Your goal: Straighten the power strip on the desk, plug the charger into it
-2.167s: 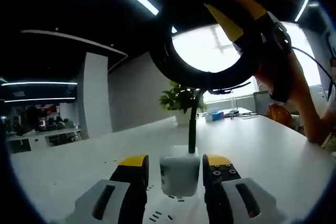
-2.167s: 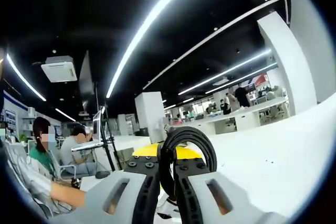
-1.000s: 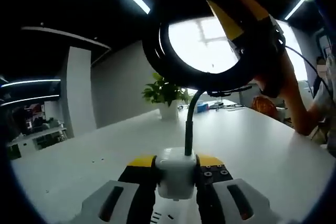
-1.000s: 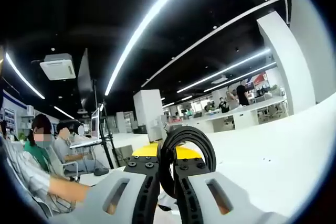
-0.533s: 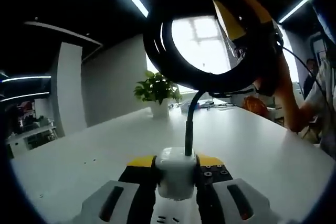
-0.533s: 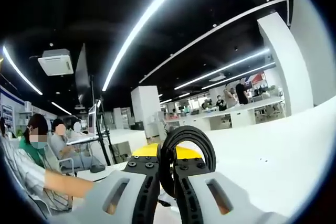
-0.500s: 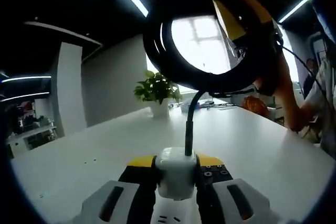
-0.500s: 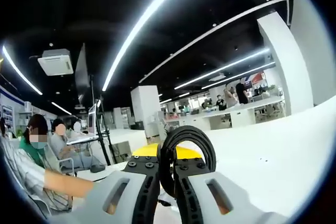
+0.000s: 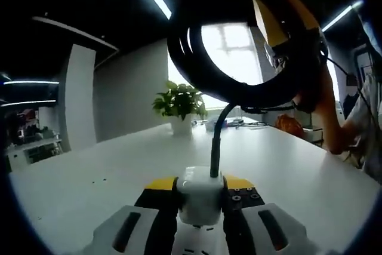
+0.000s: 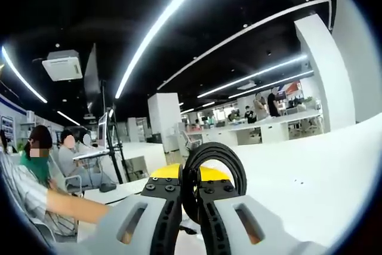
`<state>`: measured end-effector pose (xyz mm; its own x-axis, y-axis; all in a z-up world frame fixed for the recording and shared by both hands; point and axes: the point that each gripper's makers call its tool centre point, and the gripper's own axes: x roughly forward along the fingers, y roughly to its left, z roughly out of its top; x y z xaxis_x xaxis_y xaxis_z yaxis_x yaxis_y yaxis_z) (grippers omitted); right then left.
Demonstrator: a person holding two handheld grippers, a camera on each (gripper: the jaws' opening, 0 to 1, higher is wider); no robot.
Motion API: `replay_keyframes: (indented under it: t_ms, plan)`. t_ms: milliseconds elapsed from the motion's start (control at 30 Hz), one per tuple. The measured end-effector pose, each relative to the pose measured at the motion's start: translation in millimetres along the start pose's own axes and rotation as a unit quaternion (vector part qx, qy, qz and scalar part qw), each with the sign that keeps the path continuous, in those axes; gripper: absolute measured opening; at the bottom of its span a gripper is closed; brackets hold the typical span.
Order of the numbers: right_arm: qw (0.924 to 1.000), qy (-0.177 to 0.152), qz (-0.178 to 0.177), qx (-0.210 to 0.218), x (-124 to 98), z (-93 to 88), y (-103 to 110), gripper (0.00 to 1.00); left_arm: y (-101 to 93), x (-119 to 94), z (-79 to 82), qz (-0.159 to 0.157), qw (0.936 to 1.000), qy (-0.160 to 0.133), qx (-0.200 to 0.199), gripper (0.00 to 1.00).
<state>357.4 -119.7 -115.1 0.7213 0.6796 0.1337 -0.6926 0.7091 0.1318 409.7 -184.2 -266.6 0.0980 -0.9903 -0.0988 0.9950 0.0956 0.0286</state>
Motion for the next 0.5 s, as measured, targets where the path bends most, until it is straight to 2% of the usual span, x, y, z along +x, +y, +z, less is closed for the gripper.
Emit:
replay_keyframes:
  t_ms: [500]
  plan:
    - [1.0, 0.005, 0.0, -0.004, -1.8, -6.4, 2.8, 0.06, 0.7, -1.8, -5.5, 0.0, 0.9995, 0.022, 0.025, 0.27]
